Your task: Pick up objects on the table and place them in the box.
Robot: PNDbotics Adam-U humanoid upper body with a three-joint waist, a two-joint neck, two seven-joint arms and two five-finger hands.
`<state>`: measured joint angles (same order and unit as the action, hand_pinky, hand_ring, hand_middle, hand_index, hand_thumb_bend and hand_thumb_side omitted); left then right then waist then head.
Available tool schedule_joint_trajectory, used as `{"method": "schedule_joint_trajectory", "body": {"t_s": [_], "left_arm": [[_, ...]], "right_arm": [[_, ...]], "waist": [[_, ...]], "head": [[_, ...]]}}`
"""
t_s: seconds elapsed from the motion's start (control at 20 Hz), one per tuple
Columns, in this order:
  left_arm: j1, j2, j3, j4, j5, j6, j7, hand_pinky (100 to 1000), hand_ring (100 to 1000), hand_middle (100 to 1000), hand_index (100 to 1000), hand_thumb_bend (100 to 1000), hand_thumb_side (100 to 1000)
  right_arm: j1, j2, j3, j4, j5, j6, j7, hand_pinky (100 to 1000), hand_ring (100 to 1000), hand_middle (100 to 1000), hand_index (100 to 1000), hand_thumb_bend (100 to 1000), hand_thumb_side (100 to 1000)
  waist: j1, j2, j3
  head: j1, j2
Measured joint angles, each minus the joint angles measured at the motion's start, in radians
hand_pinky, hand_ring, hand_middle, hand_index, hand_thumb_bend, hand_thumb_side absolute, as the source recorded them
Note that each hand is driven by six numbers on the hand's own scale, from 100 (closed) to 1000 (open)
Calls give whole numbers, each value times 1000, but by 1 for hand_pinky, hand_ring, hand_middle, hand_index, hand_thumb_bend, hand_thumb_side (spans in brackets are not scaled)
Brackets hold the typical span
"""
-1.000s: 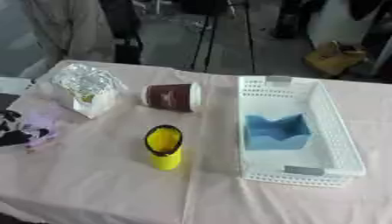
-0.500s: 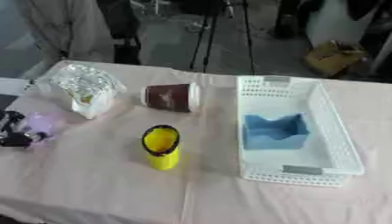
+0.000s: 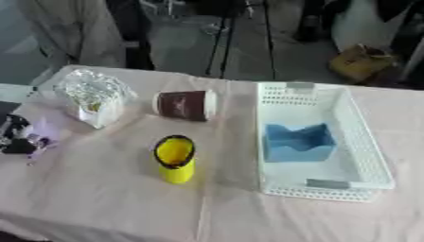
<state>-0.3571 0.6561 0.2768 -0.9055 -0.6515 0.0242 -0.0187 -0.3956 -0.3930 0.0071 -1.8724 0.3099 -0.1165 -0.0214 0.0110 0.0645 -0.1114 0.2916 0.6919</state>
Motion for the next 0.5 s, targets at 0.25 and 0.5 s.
{"method": "schedule_joint_trajectory", "body": {"t_s": [0.25, 0.5], "left_arm": [[-34, -1, 3, -118, 79, -60, -56, 100, 311, 363, 446, 168, 274], [-80, -15, -24, -251, 162, -123, -114, 100, 313, 366, 449, 167, 286]], "right_arm": [[0, 0, 0, 0, 0, 0, 0, 589, 647, 799, 883, 100, 477], [-1, 1, 7, 0, -2, -3, 6, 590, 648, 800, 883, 100, 473]], "waist": [[0, -2, 0], [-1, -12, -10]], "head": [[3, 0], [11, 0]]}}
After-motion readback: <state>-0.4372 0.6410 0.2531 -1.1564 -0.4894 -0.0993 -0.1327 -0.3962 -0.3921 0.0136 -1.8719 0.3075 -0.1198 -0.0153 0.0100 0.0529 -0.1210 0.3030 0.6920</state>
